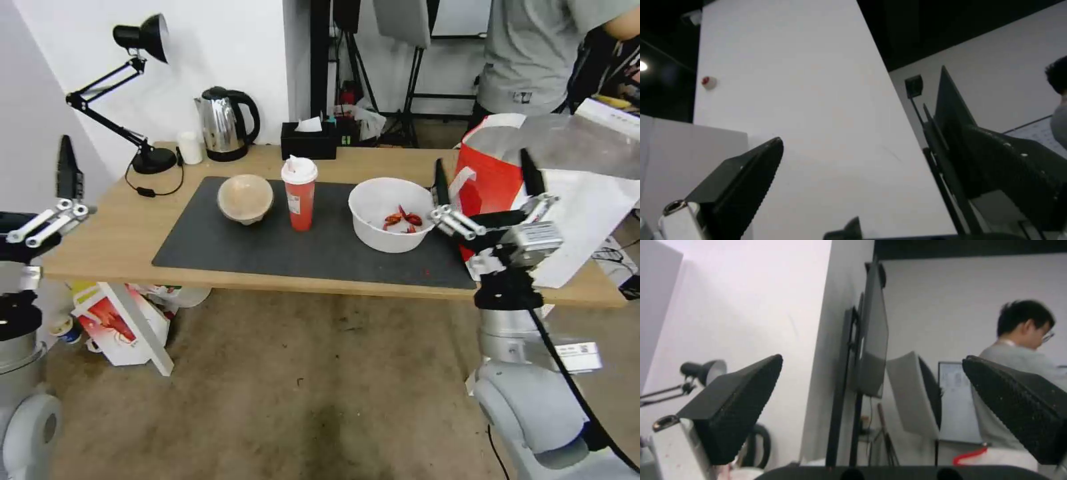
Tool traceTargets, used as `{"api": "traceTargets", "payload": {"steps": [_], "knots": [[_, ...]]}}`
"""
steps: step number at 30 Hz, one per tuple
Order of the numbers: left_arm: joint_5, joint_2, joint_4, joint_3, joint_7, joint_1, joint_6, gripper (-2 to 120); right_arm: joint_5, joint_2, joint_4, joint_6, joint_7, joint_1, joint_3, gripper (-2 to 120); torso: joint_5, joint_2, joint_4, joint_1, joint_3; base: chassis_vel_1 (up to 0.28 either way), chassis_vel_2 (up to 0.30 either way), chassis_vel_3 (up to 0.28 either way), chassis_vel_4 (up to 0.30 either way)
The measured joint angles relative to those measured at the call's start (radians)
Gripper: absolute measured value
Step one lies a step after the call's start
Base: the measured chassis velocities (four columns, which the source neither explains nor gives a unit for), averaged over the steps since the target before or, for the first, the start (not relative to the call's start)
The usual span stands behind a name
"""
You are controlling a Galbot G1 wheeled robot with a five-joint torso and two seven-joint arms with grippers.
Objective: Pick up the trash from the table and place it into the takeout bag.
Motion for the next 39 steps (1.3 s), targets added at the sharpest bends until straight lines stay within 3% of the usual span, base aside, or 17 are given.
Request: {"api": "traceTargets", "payload": {"steps": [22,29,39], "knots": [[-0.01,0.078,0.062,0.135,0.078,-0.003,0.04,98,0.058,-0.035,-0.047,-0.054,0.0,0.037,-0.049,100,0.0002,0.0,0.0,0.0,0.0,0.0,0.0,0.0,0.0],[-0.026,0.119,0.067,0.148,0.084,0.004,0.049,99,0.104,-0.082,-0.049,-0.075,-0.003,0.042,-0.054,100,0.0001,0.0,0.0,0.0,0.0,0.0,0.0,0.0,0.0],[-0.027,0.126,0.066,0.15,0.085,0.012,0.052,100,0.236,-0.187,-0.025,-0.131,-0.041,0.044,-0.039,100,0.0002,0.0,0.0,0.0,0.0,0.0,0.0,0.0,0.0]]}}
